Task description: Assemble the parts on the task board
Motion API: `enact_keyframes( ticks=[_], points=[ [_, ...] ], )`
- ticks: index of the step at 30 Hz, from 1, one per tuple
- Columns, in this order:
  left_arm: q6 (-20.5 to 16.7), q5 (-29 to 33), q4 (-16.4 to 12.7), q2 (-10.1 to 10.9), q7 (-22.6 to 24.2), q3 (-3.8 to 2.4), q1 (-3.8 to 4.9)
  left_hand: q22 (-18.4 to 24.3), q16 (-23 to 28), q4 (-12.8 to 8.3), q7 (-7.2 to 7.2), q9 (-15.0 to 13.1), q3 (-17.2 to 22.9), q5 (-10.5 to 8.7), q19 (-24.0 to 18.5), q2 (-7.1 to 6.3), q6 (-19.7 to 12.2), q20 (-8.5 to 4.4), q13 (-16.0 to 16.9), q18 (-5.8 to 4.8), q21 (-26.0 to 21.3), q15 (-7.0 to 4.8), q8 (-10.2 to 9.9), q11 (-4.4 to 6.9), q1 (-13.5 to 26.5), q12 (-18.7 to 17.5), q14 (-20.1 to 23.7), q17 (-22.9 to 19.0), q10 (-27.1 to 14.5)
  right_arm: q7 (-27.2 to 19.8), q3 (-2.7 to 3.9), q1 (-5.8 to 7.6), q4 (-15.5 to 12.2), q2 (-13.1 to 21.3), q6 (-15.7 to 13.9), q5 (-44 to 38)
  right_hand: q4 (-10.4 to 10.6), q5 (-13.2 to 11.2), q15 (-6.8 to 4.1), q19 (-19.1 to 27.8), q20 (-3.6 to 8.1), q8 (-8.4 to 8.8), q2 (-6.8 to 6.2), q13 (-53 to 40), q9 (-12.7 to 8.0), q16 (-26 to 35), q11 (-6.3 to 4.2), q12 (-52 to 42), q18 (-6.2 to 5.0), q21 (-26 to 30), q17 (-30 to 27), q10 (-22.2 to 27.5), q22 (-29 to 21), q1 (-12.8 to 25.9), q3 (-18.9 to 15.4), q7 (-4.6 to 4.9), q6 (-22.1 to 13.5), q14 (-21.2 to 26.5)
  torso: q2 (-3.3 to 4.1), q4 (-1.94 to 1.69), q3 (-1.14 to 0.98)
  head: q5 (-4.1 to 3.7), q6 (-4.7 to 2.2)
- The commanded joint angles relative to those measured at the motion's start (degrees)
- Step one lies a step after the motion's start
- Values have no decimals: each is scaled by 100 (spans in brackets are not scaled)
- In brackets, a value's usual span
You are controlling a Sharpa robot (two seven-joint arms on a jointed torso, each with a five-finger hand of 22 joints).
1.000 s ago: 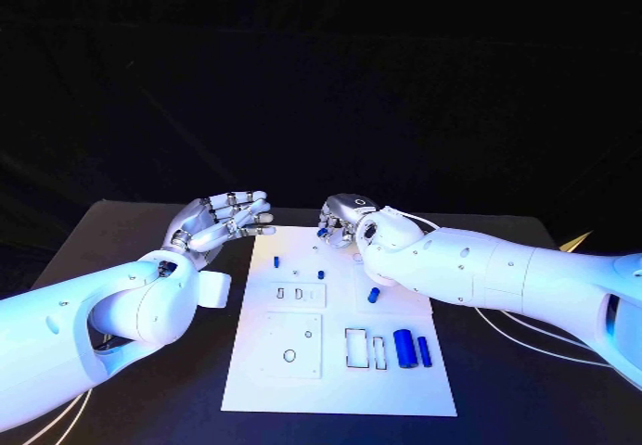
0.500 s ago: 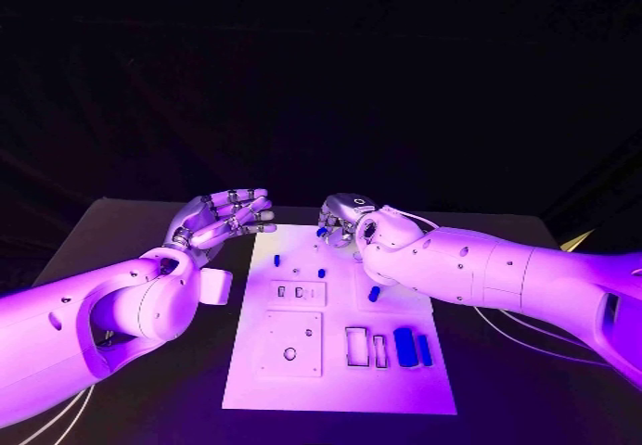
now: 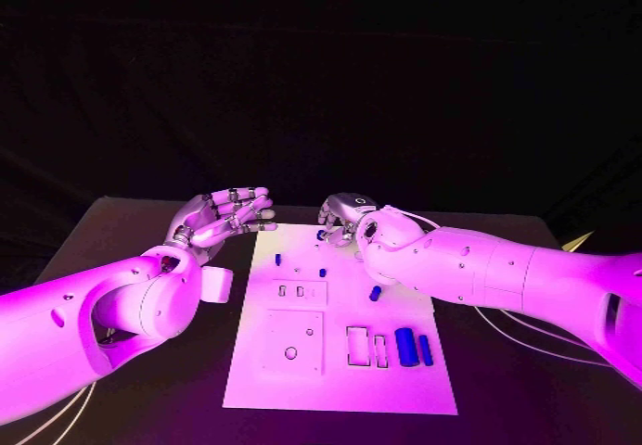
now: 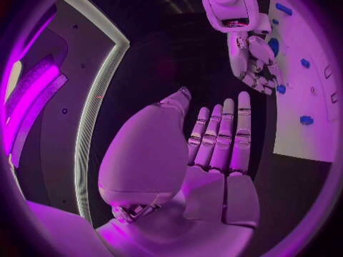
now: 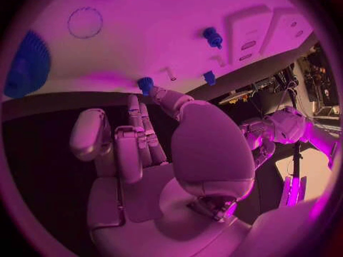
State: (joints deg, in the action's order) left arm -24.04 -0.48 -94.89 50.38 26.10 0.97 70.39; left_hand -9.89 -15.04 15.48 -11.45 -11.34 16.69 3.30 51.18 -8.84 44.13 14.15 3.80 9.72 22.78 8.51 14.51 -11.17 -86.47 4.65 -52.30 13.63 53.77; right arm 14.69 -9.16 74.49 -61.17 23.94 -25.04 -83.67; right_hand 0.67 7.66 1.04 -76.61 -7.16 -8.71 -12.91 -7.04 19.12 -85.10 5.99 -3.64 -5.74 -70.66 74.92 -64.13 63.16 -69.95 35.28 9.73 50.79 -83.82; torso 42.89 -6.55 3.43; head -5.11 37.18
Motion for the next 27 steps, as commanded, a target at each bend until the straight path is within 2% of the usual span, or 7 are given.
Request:
enact_keyframes(
  ticks=[1,11,17,19,23,25,27],
  points=[
    [74,-4,4,-12,54,-6,12,-7,-35,-30,-219,3,-8,-38,-3,-11,-14,-14,-3,58,28,20,-7,-8,-36,-13,6,11,-4,-27,-1,2,6,-11,114,34,-4,6,32,57,-3,51,-66,7,-12,35,3,-18,-6,45,156,49,-49,-1,-71,6,-86,-329,3,3,2,3,0],
    [75,-4,56,5,52,-6,16,-8,-35,-33,-218,2,-8,-38,-6,-9,-9,-14,-2,58,30,19,-4,-7,-40,-13,5,14,1,-34,0,5,-171,181,6,56,-14,9,23,70,3,55,-87,0,-2,50,-10,-47,-15,85,120,60,-85,-31,-131,-9,-84,-321,3,23,-16,4,1],
    [98,-4,98,43,63,-5,16,-8,-35,-33,-218,2,-8,-38,-6,-9,-9,-14,-2,58,30,19,-4,-7,-40,-13,5,14,1,-134,47,75,-837,832,-210,304,30,91,34,20,3,-34,-158,-59,57,10,3,-193,1,59,205,-164,-14,-3,-263,22,124,-345,-7,86,-38,1,-81],
    [113,-5,116,60,71,-5,16,-9,-36,-35,-214,1,-8,-37,-7,-9,-6,-15,-1,58,32,18,-2,-6,-44,-13,5,17,6,-166,65,127,-1104,1108,-209,457,135,332,54,-18,-17,-17,-280,-102,61,-63,27,-250,15,29,372,-232,48,133,-629,78,103,-380,-13,105,-45,-13,-105],
    [129,-5,147,97,82,-4,16,-9,-36,-39,-209,0,-8,-37,-9,-9,-4,-15,-1,58,34,18,0,-5,-48,-13,6,19,8,-194,87,240,-1511,1583,-57,783,303,231,-16,-169,37,-73,-88,-506,104,-199,-65,-652,64,-160,681,-629,337,-198,-1625,23,-52,-441,-26,175,-70,-3,-132],
    [141,-6,160,106,85,-4,16,-9,-36,-39,-209,0,-8,-37,-9,-9,-4,-15,-1,58,34,18,0,-5,-48,-13,6,19,8,-198,92,283,-1653,1800,82,953,333,235,-51,-192,60,-101,-65,-667,121,-216,-116,-845,72,-193,722,-808,388,-302,-1807,-16,-104,-450,-32,195,-81,-6,-144],
    [149,-6,166,112,85,-3,16,-9,-36,-39,-209,0,-8,-37,-9,-9,-4,-15,-1,58,34,18,0,-5,-48,-13,6,19,8,-205,95,307,-1723,1953,218,1069,413,276,-154,-268,171,-183,17,-1344,178,-259,-238,-1608,100,-301,829,-998,545,-581,-2318,-109,-247,-474,-35,211,-93,-15,-139]
  ],
)
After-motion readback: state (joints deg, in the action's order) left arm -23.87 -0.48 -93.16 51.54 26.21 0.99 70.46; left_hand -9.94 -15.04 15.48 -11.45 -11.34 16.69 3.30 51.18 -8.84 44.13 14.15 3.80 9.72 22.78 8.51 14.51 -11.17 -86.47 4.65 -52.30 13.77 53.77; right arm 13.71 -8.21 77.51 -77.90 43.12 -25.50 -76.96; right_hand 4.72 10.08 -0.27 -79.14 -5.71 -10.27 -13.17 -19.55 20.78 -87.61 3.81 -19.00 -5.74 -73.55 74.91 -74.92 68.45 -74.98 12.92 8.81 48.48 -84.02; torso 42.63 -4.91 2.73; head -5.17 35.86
